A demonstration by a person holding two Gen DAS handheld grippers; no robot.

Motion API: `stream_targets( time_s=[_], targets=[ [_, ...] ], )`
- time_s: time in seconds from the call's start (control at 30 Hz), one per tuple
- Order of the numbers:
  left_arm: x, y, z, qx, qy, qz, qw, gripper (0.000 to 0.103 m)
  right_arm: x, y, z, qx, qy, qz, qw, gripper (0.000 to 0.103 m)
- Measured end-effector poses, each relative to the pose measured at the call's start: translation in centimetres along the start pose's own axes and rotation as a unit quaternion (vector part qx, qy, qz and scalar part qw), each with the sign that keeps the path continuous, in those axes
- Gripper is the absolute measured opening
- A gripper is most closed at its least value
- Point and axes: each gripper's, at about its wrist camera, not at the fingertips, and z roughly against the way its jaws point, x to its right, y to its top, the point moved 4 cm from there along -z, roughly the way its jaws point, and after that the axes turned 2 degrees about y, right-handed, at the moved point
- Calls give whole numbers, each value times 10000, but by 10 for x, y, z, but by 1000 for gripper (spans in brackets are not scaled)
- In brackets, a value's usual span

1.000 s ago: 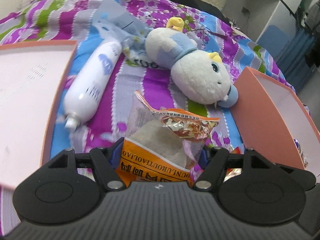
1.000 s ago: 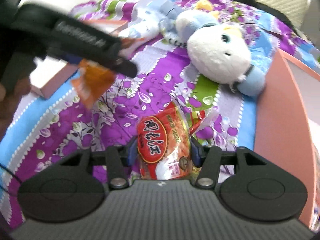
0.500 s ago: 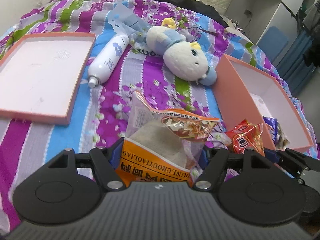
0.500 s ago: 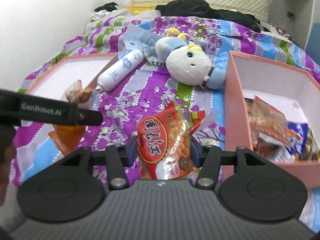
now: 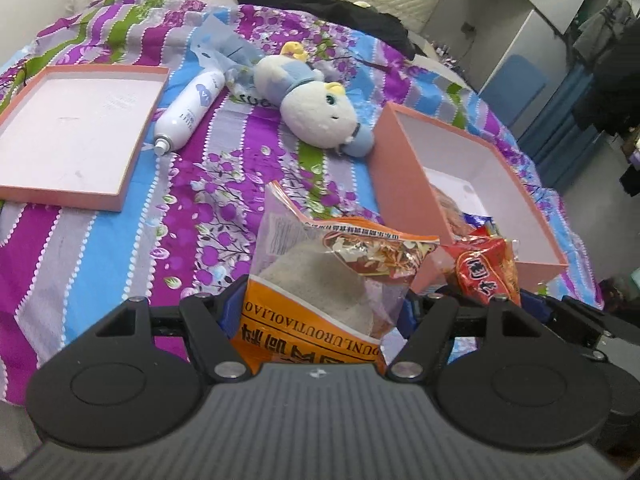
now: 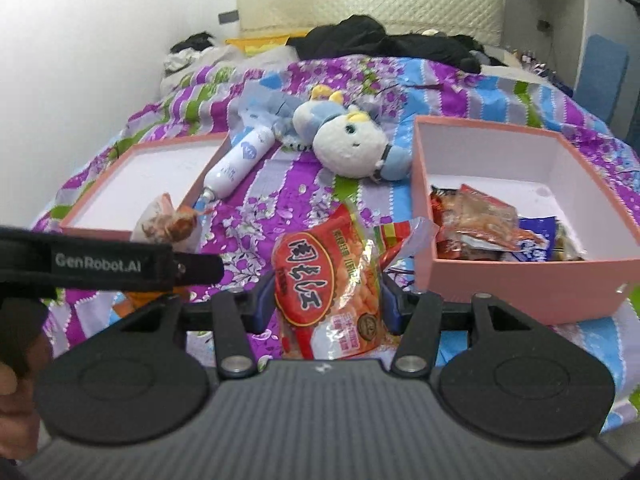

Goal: Organize snacks
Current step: 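Carry the orange-printed bag with the left gripper while the right carries the red pack to the box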

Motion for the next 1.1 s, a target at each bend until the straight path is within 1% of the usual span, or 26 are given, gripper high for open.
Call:
stream_targets(
  time_s=[0.33,0.6,0.67,0.9,1.1],
  targets=[
    [31,13,28,230,-270,-200,9992,75,28,14,46,448,-339,-252,9981,55],
    [78,40,40,371,-715,-481,9956,75,62,39,82,923,-576,-535,9926,55],
    [92,46,41,411,-810,-576,9942,75,68,46,90,1023,-638,-523,9913,55],
    [142,74,34,416,-1085,-939,9888,75,104,66,106,1335,-833,-707,9850,55],
    [185,103,7,346,-1248,-1139,9850,75,140,81,94,1316,-928,-788,9838,56]
  ],
)
